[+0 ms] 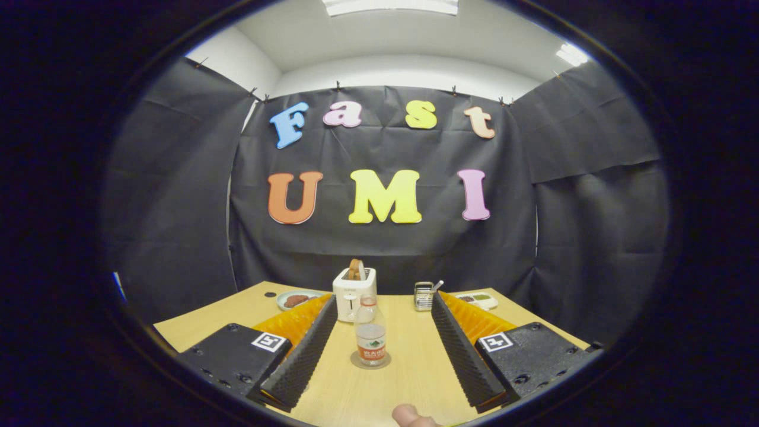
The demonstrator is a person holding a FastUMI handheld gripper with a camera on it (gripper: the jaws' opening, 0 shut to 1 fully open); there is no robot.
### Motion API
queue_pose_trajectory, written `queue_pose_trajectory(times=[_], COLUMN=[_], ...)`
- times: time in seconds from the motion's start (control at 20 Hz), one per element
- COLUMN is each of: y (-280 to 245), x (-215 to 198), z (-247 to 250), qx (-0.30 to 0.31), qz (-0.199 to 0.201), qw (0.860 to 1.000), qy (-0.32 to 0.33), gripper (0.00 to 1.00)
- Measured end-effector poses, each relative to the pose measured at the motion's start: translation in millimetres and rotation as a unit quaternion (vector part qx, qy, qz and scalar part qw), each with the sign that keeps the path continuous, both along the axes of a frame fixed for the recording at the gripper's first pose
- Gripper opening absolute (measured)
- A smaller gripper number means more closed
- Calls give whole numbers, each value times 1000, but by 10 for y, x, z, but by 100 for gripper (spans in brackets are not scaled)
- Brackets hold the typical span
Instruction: Take the bottle from table, then pour the juice into the cup, finally place the bottle on the coaster
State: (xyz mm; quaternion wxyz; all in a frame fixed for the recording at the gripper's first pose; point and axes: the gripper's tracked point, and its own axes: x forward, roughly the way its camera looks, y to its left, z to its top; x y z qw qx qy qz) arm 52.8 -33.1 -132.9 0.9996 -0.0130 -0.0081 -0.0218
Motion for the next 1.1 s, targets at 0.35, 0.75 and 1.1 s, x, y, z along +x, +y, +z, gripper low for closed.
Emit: queue_pose_trajectory(times=[0.35, 0.75, 1.1], y=[-69, 86, 118], x=[-474, -911, -1086], z=[188, 353, 482], qx=[13, 16, -5], qz=[-6, 8, -4], qw=[1000, 1000, 1000], qy=[2, -9, -28], gripper=[100, 100, 100])
